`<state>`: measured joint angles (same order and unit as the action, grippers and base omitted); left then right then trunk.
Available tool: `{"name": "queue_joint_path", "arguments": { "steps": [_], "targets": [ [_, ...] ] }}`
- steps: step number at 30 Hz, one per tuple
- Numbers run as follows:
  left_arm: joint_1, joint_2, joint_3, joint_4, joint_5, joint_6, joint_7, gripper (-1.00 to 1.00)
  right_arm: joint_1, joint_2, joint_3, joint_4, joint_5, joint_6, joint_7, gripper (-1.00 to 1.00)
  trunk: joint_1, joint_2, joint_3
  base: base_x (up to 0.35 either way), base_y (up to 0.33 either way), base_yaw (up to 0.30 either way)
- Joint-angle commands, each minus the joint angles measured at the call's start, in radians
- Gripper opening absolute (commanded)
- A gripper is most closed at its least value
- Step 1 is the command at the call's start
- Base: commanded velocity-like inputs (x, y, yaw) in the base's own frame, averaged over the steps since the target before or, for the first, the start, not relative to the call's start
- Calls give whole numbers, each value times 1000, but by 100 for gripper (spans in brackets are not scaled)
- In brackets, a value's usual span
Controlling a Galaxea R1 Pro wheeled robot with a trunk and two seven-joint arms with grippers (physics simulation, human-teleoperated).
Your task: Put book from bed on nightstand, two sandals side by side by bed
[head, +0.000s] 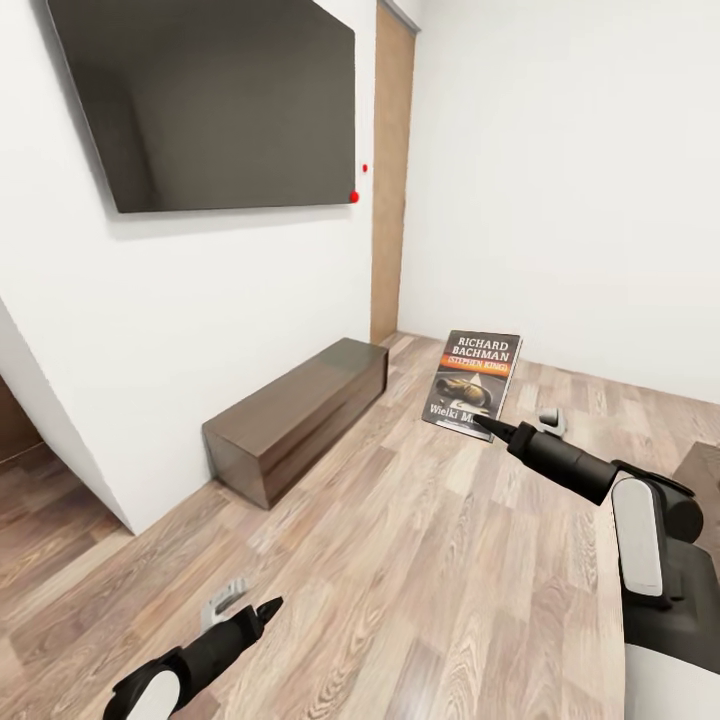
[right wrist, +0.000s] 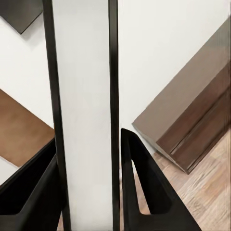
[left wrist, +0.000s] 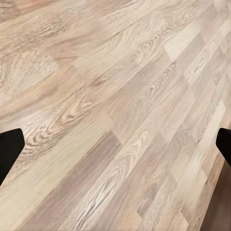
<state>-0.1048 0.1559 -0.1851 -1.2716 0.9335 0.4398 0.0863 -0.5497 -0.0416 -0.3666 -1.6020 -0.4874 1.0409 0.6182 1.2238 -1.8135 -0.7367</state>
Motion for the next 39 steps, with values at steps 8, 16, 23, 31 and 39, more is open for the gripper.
{"name": "queue_joint_path", "arguments": {
  "steps": [8,16,23,31,39],
  "targets": [
    [-3,-11,-2,-1,-16,3,9,100,3,0,-2,-1,-4,6,8,-100,0,0,-1,327,-88,-75],
    [-4,-15,-2,0,-24,3,9,100,2,0,-17,-6,-8,6,9,-100,0,0,-1,327,-89,-23],
    [-4,-15,-1,0,-25,4,9,100,0,-22,-25,-11,-15,6,9,-100,0,0,1,327,-89,-177],
    [-4,-13,5,-2,-25,1,4,100,1,-34,-27,-10,-17,6,9,-100,0,0,1,327,-89,-243],
    [-4,-13,11,-3,-27,-3,3,100,-2,-37,-27,-9,-17,6,9,-100,0,0,1,327,-87,-256]
  ]
}}
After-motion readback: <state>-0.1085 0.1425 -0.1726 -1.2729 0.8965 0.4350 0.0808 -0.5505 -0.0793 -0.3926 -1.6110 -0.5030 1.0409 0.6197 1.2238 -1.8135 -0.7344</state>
